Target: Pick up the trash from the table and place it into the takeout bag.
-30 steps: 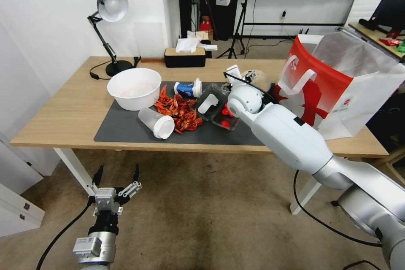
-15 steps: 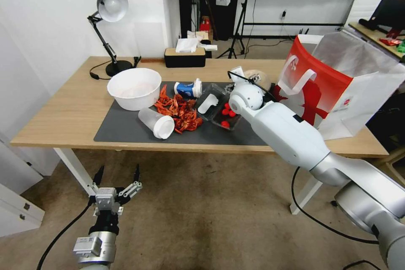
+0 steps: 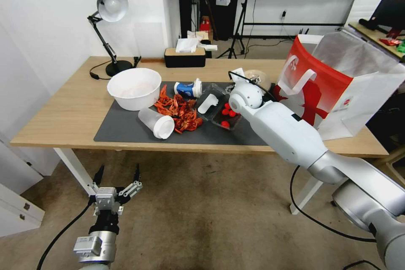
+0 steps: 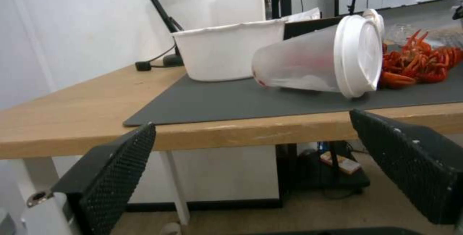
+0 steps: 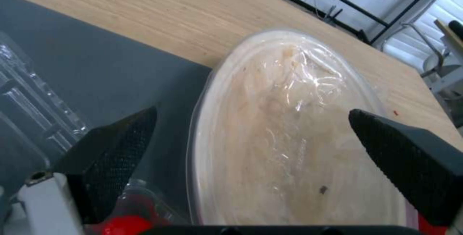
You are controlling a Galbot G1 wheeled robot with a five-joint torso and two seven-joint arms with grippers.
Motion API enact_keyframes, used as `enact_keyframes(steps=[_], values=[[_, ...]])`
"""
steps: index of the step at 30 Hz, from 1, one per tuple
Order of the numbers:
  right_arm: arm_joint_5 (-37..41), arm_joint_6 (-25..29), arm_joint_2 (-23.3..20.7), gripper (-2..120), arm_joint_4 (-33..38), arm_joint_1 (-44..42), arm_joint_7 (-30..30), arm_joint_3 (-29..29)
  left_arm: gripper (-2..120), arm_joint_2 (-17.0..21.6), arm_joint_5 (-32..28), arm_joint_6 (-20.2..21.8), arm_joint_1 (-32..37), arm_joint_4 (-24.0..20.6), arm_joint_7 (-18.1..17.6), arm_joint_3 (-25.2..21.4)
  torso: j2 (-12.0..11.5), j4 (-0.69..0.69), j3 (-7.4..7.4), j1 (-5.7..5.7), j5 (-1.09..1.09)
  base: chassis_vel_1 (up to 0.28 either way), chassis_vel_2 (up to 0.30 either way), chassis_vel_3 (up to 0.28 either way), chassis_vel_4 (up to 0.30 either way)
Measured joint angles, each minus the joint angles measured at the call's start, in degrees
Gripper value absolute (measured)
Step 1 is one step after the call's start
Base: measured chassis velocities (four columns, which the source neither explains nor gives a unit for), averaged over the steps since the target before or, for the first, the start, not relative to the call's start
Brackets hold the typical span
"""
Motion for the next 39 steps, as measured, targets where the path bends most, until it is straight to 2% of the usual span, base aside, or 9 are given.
enact_keyframes(steps=[38,39], values=[[1.53,0.06,0.92,100,-3.53,-0.52,0.55,0.55,100,0.26,-0.30,0.03,-0.56,-0.16,-0.06,0.23,-0.01,0.00,0.00,0.00,0.00,0.000,0.000,0.000,0.000],[1.76,0.06,0.97,97,-3.64,-0.57,0.68,0.60,100,0.29,-0.30,0.04,-0.57,-0.17,-0.06,0.24,-0.01,0.00,0.00,0.00,0.00,0.000,0.000,0.000,0.000]])
